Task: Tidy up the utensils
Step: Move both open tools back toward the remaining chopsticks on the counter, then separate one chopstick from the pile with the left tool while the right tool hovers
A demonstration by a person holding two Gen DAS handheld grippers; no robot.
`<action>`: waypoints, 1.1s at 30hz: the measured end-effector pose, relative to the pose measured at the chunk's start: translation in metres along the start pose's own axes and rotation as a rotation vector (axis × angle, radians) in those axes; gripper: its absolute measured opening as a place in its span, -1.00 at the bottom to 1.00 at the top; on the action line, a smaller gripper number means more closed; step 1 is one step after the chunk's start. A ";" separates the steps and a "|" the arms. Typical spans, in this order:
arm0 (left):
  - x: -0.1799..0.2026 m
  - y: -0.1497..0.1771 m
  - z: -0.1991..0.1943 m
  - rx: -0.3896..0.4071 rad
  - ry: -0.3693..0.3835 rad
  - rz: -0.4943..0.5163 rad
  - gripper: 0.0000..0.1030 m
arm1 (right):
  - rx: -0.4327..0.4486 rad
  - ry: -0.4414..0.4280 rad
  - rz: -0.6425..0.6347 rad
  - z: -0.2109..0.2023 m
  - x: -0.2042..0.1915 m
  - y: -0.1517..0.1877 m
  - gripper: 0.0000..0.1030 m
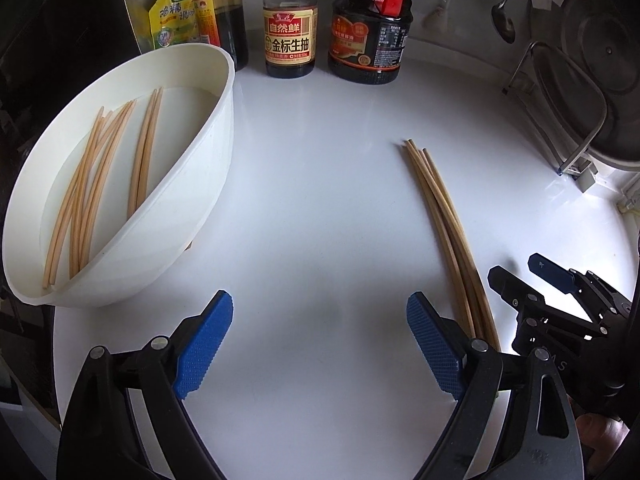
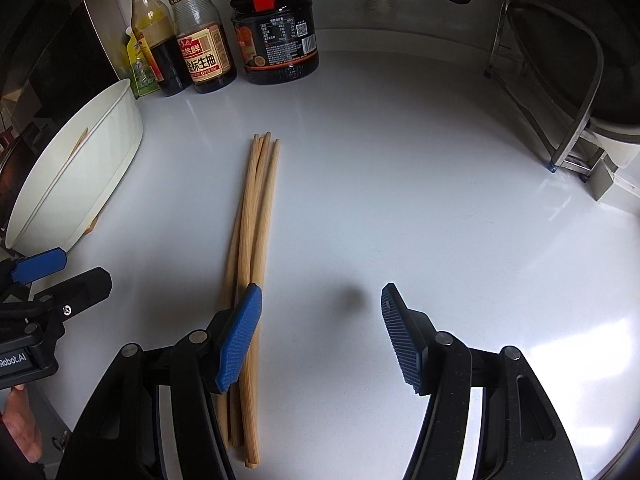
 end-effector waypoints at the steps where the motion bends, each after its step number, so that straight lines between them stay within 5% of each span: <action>1: 0.000 0.000 0.001 -0.002 -0.002 -0.001 0.69 | 0.000 -0.001 -0.004 0.001 -0.001 0.000 0.16; 33: 0.003 -0.006 0.021 -0.029 -0.017 -0.014 0.69 | 0.007 -0.011 -0.049 0.009 -0.013 -0.005 0.16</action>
Point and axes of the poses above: each gripper's, at about its wrist camera, not at the fingertips, and z roughly the way its jaws point, x to its right, y to its underside, the point moved 2 cm from there along z, roughly the way its jaws point, and after that the axes turned 4 degrees about -x, right-handed, at the moved point
